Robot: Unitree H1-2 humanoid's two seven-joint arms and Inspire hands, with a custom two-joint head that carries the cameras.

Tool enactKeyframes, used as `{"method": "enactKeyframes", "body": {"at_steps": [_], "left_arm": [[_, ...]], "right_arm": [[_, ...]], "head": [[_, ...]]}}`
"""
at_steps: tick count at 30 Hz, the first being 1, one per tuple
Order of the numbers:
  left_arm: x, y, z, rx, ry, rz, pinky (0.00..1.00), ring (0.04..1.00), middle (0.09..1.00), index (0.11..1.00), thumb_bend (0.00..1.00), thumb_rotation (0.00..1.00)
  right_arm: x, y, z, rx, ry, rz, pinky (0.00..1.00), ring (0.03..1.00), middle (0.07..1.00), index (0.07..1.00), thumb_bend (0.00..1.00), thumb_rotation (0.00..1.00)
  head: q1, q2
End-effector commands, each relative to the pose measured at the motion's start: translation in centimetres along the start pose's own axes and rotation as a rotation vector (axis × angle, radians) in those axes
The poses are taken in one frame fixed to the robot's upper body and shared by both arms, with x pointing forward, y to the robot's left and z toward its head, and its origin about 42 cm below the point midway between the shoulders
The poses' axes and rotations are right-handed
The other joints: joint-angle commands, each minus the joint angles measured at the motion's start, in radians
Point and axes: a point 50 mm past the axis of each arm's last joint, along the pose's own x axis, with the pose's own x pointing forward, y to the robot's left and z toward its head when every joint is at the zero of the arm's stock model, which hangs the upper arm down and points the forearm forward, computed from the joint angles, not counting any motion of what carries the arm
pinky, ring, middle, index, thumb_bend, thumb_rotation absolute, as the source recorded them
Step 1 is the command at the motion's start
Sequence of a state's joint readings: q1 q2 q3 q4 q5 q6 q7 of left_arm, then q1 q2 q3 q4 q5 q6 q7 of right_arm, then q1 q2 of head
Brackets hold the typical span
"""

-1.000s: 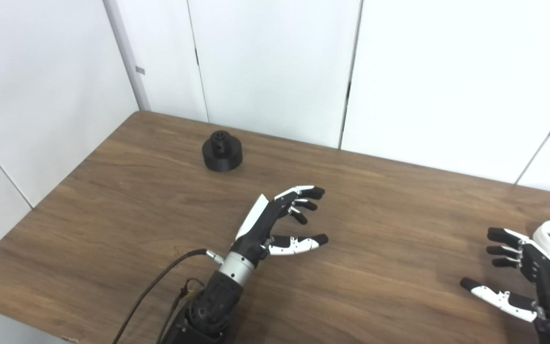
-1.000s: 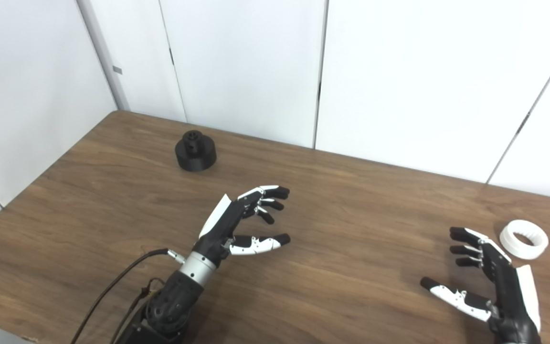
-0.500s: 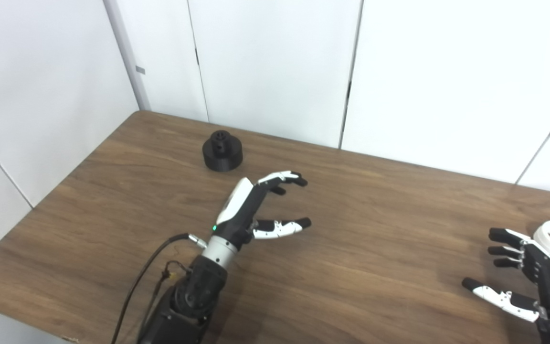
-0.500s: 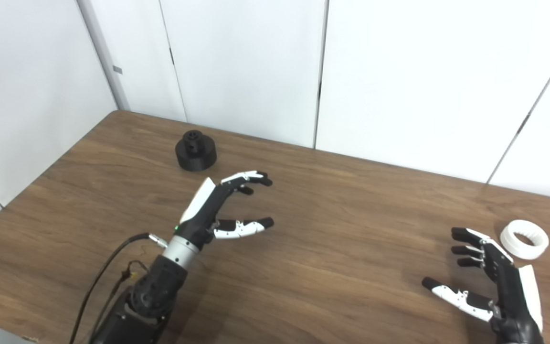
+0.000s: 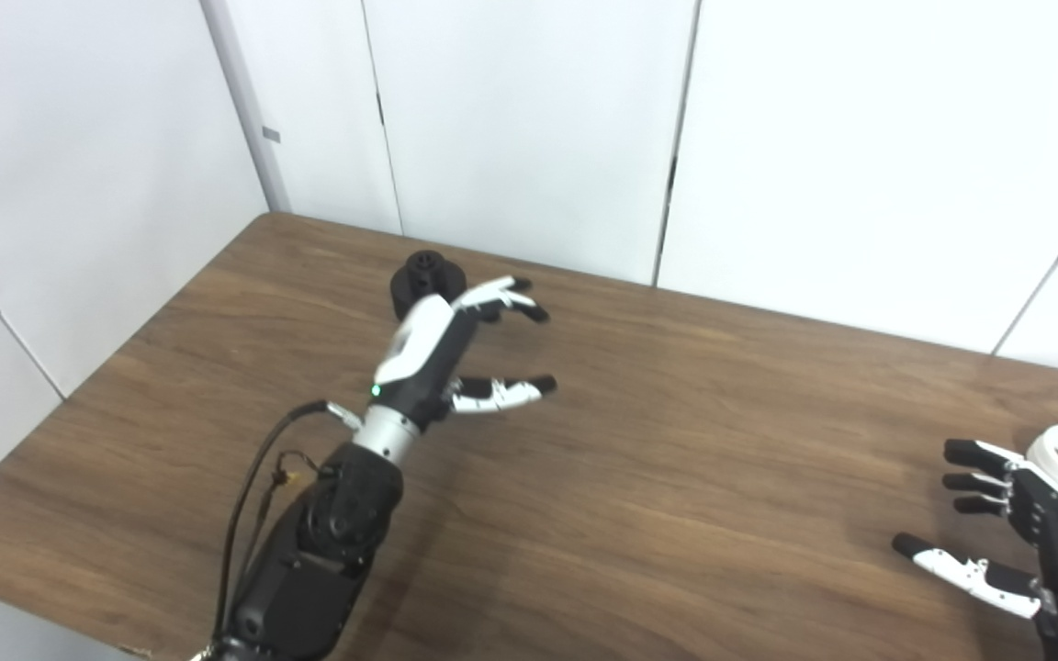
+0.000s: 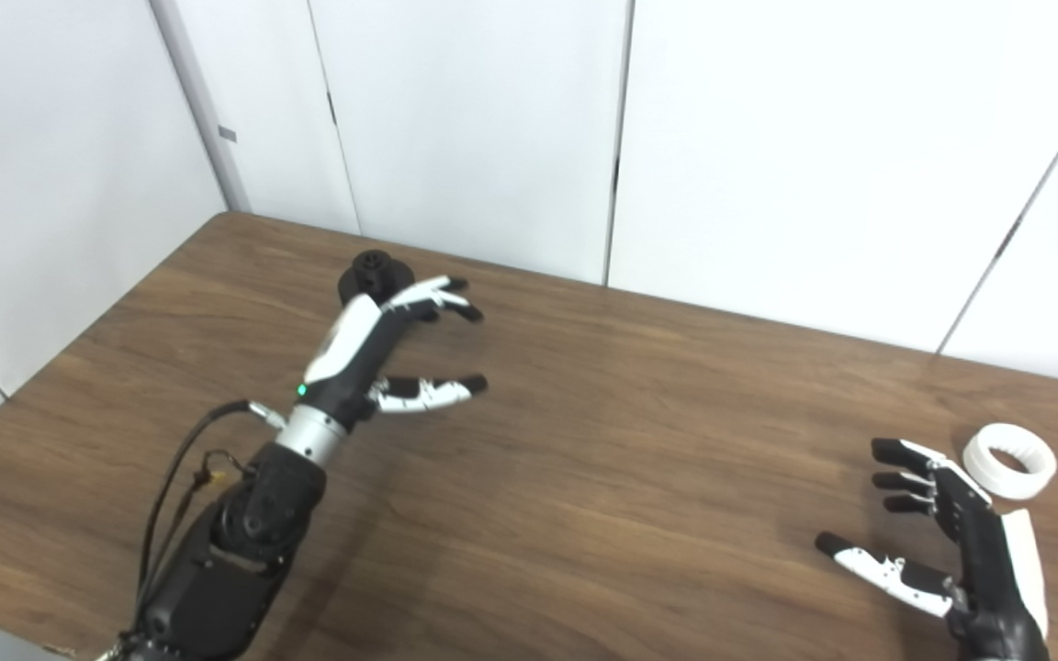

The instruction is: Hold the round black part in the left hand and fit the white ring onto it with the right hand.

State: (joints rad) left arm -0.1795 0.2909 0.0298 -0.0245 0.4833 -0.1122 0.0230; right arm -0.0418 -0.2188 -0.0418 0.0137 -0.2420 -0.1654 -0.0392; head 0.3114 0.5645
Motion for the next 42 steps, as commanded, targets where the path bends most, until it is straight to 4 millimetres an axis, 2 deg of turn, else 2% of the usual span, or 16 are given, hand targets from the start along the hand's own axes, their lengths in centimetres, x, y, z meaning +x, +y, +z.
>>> {"method": "enactKeyframes", "body": {"at_steps": [1, 7, 11, 21, 31, 36, 39, 42], "left_arm": [[1.8, 2.3, 1.7, 0.045, -0.075, 0.068, 0.76, 0.886, 0.876, 0.664, 0.76, 0.20], [2.9, 3.9, 2.0, 0.079, -0.063, 0.105, 0.75, 0.896, 0.876, 0.658, 0.76, 0.19], [3.6, 5.0, 1.7, 0.115, -0.047, 0.132, 0.75, 0.887, 0.871, 0.661, 0.78, 0.24], [5.0, 7.2, 0.4, 0.146, 0.018, 0.202, 0.76, 0.907, 0.887, 0.677, 0.78, 0.21], [6.1, 9.1, -1.5, 0.198, 0.040, 0.267, 0.72, 0.893, 0.876, 0.695, 0.82, 0.22], [6.6, 9.9, -1.8, 0.244, 0.089, 0.263, 0.69, 0.886, 0.882, 0.722, 0.85, 0.27], [6.7, 10.3, -2.0, 0.259, 0.139, 0.257, 0.73, 0.915, 0.902, 0.753, 0.87, 0.31], [6.9, 10.6, -2.2, 0.289, 0.181, 0.249, 0.73, 0.927, 0.914, 0.780, 0.90, 0.34]], "right_arm": [[1.2, -1.0, 1.3, 0.002, -0.073, -0.027, 0.60, 0.676, 0.737, 0.713, 0.72, 0.04], [1.0, -1.1, 1.3, -0.001, -0.068, -0.025, 0.61, 0.676, 0.734, 0.712, 0.73, 0.05], [0.9, -1.1, 1.3, -0.003, -0.069, -0.024, 0.60, 0.675, 0.734, 0.711, 0.73, 0.05], [0.8, -1.2, 1.4, -0.004, -0.067, -0.025, 0.61, 0.680, 0.735, 0.710, 0.73, 0.03], [0.8, -1.2, 1.2, -0.008, -0.070, -0.021, 0.59, 0.670, 0.735, 0.711, 0.72, 0.03], [0.8, -1.2, 1.1, 0.000, -0.065, -0.021, 0.61, 0.683, 0.736, 0.711, 0.73, 0.06], [0.8, -1.3, 1.1, -0.006, -0.068, -0.023, 0.60, 0.679, 0.735, 0.710, 0.73, 0.05], [0.8, -1.3, 1.1, 0.001, -0.067, -0.024, 0.60, 0.674, 0.736, 0.708, 0.73, 0.05]], "head": [[0.000, 0.001], [-0.002, 0.003], [-0.003, 0.006], [-0.002, 0.009], [-0.001, 0.013], [-0.001, 0.013], [-0.001, 0.014], [-0.004, 0.012]]}}
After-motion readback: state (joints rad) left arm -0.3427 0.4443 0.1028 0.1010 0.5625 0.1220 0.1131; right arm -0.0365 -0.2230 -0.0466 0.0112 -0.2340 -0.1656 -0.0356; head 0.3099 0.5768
